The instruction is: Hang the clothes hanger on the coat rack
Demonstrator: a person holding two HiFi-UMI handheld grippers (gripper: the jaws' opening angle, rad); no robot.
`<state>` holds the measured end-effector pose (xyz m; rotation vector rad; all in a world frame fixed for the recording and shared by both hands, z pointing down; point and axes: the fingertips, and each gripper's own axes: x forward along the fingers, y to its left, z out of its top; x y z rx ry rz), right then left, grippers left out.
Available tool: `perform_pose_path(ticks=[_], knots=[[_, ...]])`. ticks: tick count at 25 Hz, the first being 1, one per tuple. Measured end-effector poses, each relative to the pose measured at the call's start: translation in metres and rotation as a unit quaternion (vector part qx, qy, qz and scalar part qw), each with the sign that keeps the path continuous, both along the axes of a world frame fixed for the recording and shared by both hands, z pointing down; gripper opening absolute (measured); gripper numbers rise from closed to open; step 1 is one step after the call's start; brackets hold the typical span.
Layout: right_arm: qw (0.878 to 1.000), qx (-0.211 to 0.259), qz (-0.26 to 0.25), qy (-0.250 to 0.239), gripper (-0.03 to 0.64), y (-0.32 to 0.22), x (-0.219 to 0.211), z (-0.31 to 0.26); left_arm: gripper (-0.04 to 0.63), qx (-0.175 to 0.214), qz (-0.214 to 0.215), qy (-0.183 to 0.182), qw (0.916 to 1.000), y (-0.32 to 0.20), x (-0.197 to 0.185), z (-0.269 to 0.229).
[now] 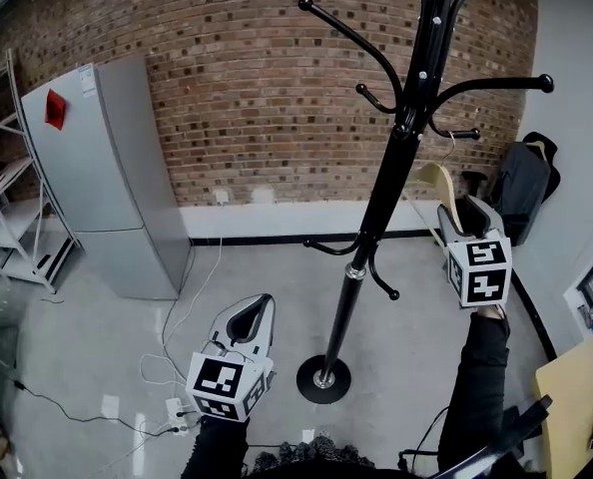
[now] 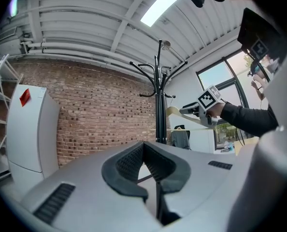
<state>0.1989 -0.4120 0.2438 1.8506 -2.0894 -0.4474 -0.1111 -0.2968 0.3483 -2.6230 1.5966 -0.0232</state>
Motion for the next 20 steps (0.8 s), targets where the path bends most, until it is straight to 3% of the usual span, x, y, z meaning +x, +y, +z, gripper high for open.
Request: perform_pose_path(ticks=[8,16,18,20], knots=[[0.998,0.063,0.014,-0.021,0.179,0.106,-0.02,-0.016,0.009,0.008,0.017,0.008,0.9998,0.039,-0.009,-0.003],[0.997,0.057,0.01,-0.048,0.176,0.198,-0.03,0.015,0.009,0.01,0.064,0.007,0.9979,0.065,0.02,-0.009],[0.996,0.059,0.02,-0.06,0.142,0.212,-0.025,0.022,0.009,0.012,0.071,0.008,0.9974,0.071,0.027,-0.011],[0.994,0.062,0.032,-0.079,0.042,0.224,-0.019,0.028,0.009,0.014,0.074,0.01,0.9971,0.077,0.033,-0.012]])
